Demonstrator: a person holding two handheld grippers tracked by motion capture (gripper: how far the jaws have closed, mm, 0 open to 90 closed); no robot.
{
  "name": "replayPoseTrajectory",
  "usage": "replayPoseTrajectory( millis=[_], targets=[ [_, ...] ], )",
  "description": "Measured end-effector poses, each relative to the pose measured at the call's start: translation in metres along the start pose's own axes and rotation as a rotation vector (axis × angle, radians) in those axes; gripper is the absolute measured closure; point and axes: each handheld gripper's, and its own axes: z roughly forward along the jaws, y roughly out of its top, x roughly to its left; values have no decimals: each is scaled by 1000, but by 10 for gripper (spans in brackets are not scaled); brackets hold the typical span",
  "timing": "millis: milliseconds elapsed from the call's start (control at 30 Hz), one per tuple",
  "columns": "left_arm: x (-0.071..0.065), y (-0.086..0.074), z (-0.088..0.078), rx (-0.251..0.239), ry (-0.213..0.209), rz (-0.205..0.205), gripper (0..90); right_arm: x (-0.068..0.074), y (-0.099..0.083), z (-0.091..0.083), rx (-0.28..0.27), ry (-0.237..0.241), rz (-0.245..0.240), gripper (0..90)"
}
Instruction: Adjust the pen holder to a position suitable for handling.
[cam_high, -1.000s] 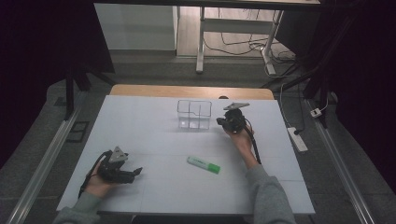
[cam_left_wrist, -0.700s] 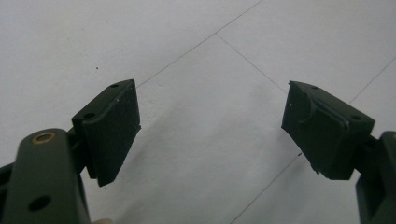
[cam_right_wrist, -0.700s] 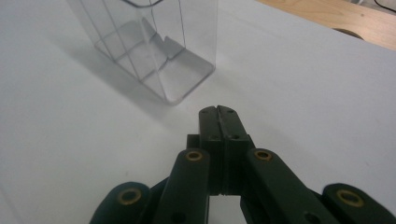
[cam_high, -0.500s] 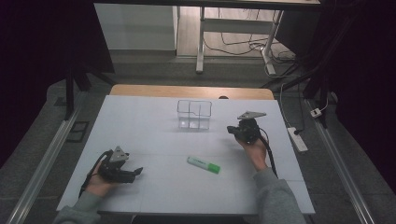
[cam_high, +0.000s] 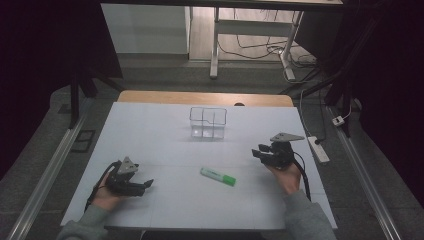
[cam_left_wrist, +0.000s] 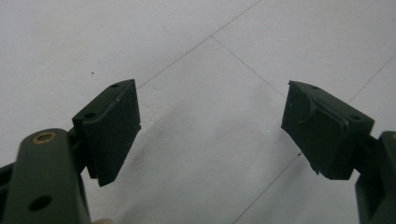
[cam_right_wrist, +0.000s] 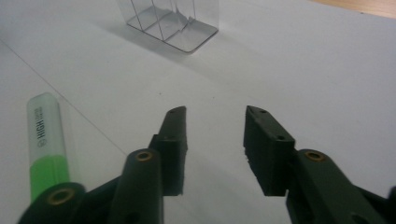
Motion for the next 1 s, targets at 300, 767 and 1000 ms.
replayPoseTrajectory(
  millis=[300,767,1000],
  targets=[
    [-1,2,0,-2,5,2,193,6,-24,-31,-14,5,-1,454],
    [-1,3,3,-1,-1,13,193,19,-40,-38,1,45,-72,393],
    [-1,3,2,-7,1,11,193,22,-38,-37,-8,48,-90,386]
  ],
)
